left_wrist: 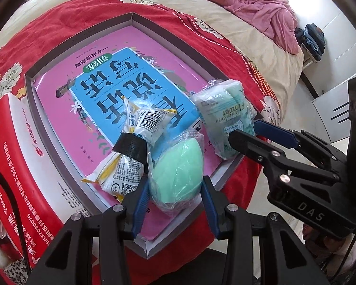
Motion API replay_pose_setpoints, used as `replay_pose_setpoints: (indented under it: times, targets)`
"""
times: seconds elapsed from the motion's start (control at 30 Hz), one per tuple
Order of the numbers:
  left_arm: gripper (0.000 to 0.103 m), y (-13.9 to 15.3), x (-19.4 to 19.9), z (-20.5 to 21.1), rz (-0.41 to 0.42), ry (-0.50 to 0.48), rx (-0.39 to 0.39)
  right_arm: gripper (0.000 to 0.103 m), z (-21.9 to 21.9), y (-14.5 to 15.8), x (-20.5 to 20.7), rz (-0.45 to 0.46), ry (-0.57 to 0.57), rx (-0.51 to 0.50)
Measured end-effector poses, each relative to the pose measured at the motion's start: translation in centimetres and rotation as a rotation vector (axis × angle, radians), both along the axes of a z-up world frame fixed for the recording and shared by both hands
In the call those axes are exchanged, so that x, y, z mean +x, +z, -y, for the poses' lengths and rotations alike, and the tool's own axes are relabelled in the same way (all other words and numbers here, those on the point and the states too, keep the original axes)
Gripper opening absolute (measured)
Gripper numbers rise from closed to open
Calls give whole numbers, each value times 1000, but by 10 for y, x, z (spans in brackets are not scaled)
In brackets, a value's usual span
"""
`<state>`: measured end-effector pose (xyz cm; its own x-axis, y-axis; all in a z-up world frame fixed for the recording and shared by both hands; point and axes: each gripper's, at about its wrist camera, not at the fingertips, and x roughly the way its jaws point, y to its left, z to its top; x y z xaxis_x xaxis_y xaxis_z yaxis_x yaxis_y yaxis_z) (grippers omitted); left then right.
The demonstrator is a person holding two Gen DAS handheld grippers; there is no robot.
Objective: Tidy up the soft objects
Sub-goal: 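Open both tools and release the sponge and tissue pack in the tray, then withdraw both open tools from the tray back toward the plush toy pile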
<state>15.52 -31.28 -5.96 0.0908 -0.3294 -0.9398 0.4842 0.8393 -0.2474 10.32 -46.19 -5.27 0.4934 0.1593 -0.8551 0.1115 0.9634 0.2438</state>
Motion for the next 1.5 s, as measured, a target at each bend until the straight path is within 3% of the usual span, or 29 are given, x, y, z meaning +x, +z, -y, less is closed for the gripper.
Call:
replay_pose_setpoints:
  times: [0.5, 0.67, 0.87, 1.5]
  targets:
    - [44, 11, -9, -2, 59, -1, 32, 61, 7, 19, -10, 30, -37, -42]
    - [52, 16, -9, -9, 68, 18, 35, 61, 7, 28, -13, 47, -45, -58]
    - [53, 23, -16, -17, 78, 28, 33, 65, 3, 40, -16, 68, -48, -76]
    - [59, 67, -42, -53, 170, 95, 25, 70, -30, 85, -32, 163, -15, -122]
